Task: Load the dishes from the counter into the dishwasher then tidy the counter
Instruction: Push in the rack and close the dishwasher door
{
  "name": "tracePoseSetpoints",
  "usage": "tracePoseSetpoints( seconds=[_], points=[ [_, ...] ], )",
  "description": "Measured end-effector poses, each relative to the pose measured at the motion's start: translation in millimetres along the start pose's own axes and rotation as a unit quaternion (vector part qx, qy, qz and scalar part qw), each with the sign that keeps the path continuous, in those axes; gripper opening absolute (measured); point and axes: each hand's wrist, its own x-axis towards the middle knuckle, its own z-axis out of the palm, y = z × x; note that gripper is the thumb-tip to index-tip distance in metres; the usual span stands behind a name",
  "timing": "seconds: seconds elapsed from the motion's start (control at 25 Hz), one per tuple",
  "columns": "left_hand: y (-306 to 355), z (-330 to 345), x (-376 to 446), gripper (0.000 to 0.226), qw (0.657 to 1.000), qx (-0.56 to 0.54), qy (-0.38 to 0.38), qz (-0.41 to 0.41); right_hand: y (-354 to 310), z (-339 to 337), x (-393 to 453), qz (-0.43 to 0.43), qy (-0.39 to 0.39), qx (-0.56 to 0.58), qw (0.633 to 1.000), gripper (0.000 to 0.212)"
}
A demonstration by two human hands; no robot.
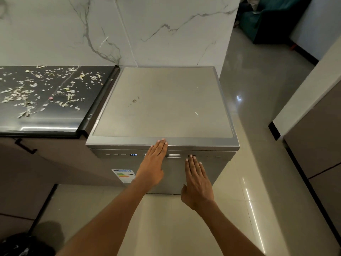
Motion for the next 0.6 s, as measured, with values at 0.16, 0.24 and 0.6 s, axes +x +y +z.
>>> tracePoseSetpoints(
  seconds=[0.16,0.24,0.6],
  points=[
    [-57,-23,-44,0.097,0.999,0.022,0.019,-0.035,-50,-11,22,-0.050,0.010,0.003,0.999,0.092],
    [-92,-37,-65,0.099,0.996,0.021,0.031,-0.083,-78,-12,35,-0.076,0.028,-0.002,0.997,0.091],
    [-219,-103,-109,0.099,0.998,0.037,-0.009,-0.054,-206,-12,86,-0.031,0.024,0.012,0.999,0.092]
  ],
)
